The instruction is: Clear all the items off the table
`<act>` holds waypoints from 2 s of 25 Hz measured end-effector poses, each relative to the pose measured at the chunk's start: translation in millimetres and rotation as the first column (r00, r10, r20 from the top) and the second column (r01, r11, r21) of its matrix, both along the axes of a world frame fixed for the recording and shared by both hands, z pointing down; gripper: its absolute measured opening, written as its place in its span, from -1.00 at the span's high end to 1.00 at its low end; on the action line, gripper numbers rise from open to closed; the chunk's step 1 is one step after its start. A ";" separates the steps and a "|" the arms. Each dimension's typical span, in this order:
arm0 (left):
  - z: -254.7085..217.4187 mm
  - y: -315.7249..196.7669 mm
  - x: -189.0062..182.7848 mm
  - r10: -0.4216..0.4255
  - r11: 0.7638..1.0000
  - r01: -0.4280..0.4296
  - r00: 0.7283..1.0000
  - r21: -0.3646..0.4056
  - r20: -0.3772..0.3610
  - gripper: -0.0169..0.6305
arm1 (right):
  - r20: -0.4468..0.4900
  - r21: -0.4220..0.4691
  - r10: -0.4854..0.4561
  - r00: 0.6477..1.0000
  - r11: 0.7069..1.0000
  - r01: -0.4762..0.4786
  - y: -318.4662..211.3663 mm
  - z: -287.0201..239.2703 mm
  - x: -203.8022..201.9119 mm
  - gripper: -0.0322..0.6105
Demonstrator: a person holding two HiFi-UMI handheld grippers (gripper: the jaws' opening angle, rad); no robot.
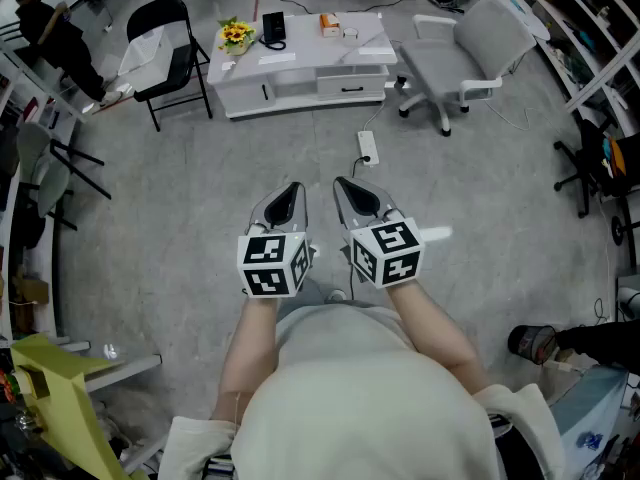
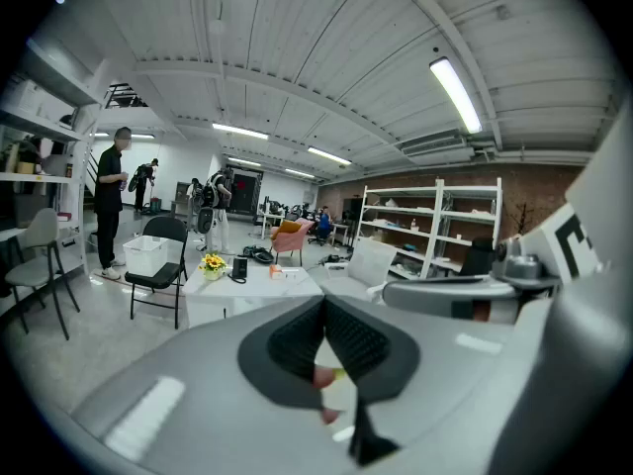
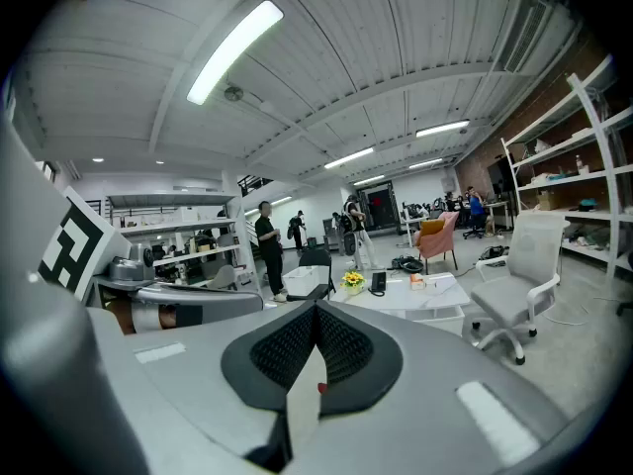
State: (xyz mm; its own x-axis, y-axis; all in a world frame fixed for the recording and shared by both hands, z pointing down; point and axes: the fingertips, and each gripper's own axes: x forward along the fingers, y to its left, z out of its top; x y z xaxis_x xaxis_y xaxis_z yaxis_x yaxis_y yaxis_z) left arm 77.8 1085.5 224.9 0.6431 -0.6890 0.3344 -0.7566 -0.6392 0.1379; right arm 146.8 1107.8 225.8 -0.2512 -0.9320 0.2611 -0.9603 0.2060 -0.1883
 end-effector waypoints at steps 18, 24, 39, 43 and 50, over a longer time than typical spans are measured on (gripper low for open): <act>6.5 -22.0 -10.4 -0.021 1.000 0.021 1.000 -0.012 0.014 0.92 | 0.048 0.010 -0.037 0.998 0.999 0.036 -22.1 -2.2 -12.2 0.91; 7.4 -44.4 -15.7 -0.002 1.000 0.002 1.000 -0.012 0.022 0.92 | 0.043 0.000 -0.020 0.999 1.000 0.020 -45.0 -1.6 -16.8 0.91; 2.7 -137.5 -25.7 0.059 0.998 -0.059 0.997 -0.004 0.039 0.92 | 0.025 -0.021 0.016 1.000 1.000 -0.016 -136.9 -2.9 -31.1 0.91; 2.7 -164.3 -30.5 0.079 0.997 -0.079 0.996 -0.004 0.045 0.92 | 0.030 -0.028 0.029 0.999 0.999 -0.029 -162.6 -1.5 -38.2 0.91; 3.2 -206.7 -42.5 0.105 0.994 -0.105 0.994 -0.006 0.039 0.92 | 0.036 -0.041 0.064 0.997 0.997 -0.063 -202.3 1.0 -48.5 0.91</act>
